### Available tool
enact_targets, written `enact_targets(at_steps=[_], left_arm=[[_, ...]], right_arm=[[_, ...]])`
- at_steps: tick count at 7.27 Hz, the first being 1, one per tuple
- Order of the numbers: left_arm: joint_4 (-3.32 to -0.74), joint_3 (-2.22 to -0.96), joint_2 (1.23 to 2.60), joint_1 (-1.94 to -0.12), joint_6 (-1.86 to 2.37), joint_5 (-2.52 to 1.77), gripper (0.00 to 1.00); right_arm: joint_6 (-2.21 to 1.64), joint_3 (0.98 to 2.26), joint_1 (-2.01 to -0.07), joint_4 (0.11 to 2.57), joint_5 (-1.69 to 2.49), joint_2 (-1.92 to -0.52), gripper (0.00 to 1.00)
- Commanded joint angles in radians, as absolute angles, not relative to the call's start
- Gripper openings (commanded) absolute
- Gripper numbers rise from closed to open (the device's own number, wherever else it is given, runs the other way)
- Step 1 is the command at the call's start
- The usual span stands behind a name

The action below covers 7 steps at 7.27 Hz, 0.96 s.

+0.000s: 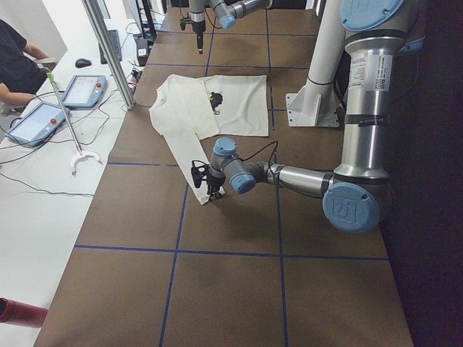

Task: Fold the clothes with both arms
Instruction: 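Grasp the other sleeve cuff with the left gripper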

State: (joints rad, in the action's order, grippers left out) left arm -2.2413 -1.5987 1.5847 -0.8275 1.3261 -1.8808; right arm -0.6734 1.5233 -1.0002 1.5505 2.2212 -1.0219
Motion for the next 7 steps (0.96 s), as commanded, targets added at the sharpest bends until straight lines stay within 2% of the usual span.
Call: enact_targets(at_steps=[1, 3, 4, 7], left_arm=[[-2.241, -1.606, 1.585, -0.824, 1.33, -1.885, 0.0], [-2.218, -1.681, 1.586, -0.824, 1.33, -1.888, 0.0], [-2.113, -1.73, 1.623, -0.824, 1.318, -1.888, 0.0], [-1.822, -1.733, 1.909, -0.837, 1.299, -1.881, 0.0]], right_arm=[[-0.673, 1.523, -1.0, 1.551, 2.221, -1.023, 1.0], [-0.672, 1.525, -1.0, 1.549, 2.223, -1.031, 1.0], [-0.67, 1.535, -1.003, 1.548, 2.226, -1.052, 1.0], [-0.667, 1.642, -1.025, 1.543, 2.232, -1.211, 1.0]])
